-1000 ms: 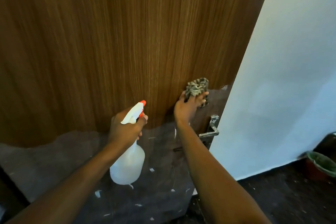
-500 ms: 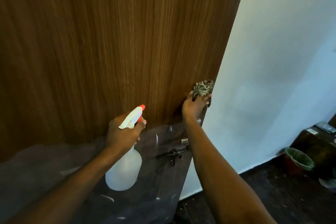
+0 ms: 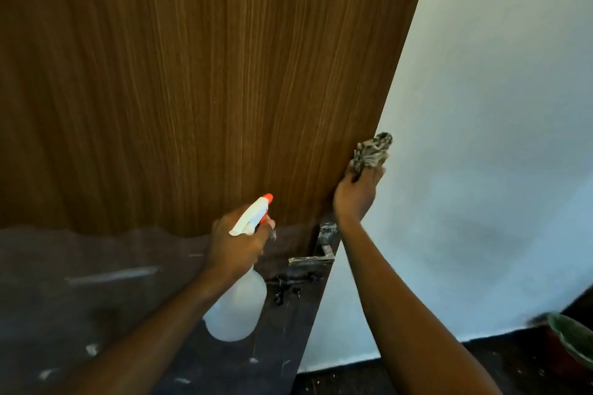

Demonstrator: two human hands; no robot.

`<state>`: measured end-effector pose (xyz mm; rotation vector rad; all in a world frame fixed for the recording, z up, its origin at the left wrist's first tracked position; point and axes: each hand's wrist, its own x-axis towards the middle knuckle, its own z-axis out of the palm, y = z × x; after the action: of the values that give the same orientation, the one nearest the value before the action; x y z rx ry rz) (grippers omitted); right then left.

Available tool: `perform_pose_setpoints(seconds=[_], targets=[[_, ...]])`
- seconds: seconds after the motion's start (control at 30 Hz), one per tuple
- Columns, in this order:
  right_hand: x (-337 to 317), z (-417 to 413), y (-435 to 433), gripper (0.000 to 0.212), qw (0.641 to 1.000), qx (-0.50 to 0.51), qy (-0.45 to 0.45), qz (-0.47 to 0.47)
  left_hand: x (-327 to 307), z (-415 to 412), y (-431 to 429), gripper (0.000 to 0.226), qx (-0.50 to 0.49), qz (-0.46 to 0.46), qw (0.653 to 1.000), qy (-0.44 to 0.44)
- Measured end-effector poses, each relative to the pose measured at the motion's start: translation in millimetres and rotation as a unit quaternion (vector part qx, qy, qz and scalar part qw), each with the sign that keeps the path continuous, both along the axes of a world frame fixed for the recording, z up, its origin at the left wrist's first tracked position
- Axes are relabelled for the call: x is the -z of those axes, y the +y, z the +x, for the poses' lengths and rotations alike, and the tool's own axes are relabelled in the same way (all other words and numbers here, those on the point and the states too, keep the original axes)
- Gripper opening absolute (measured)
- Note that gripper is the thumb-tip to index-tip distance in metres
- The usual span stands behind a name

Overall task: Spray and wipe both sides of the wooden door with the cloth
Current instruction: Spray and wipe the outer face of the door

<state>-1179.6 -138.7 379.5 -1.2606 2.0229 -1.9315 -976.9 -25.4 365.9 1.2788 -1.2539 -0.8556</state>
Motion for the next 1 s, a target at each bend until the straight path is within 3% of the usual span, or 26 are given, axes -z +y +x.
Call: perform_pose_setpoints(seconds=[0.07,0.1,0.17,0.23,0.33,0.4,0.5,0.57,0.7,0.77,0.83,0.93,1.0], targets=[[28,12,7,0.054,0.983,-0.045,0.171,-0.060,7,-13,5,0.017,-0.014,0.006,1.000,0.007],[50,18,12,0.055,0.947,-0.095,0.294,-0.086,11,-19,7,0.017,-0.017,0.006,1.000,0.002],[95,9,19,0.053,0.835,-0.200,0.503,-0.098,19,-28,13,0.016,-0.039,0.017,0.999,-0.007],[119,-30,20,0.046,0.749,-0.255,0.603,-0.103,29,-32,18,0.023,-0.073,0.037,0.997,0.006],[124,-92,27,0.041,0.708,-0.248,0.653,-0.106,40,-32,28,0.027,-0.092,0.070,0.993,0.031],[122,-102,26,0.046,0.712,-0.236,0.653,-0.103,47,-31,33,0.028,-0.094,0.093,0.990,0.043],[134,-79,26,0.039,0.764,-0.240,0.592,-0.092,55,-29,39,0.029,-0.102,0.110,0.988,0.048],[139,-55,23,0.045,0.780,-0.248,0.565,-0.105,59,-25,41,0.032,-0.114,0.122,0.985,0.050],[117,-42,13,0.050,0.698,-0.303,0.640,-0.108,64,-29,34,0.040,-0.129,0.150,0.980,0.028],[106,-61,9,0.046,0.677,-0.288,0.666,-0.126,65,-40,32,0.039,-0.130,0.145,0.981,0.017],[111,-90,15,0.039,0.716,-0.252,0.634,-0.146,67,-55,30,0.029,-0.120,0.112,0.986,-0.013],[125,-114,38,0.042,0.816,-0.213,0.526,-0.105,70,-80,28,0.032,-0.091,0.110,0.990,-0.009],[131,-117,50,0.038,0.906,-0.174,0.385,-0.023,75,-101,29,0.036,-0.094,0.115,0.989,-0.029]])
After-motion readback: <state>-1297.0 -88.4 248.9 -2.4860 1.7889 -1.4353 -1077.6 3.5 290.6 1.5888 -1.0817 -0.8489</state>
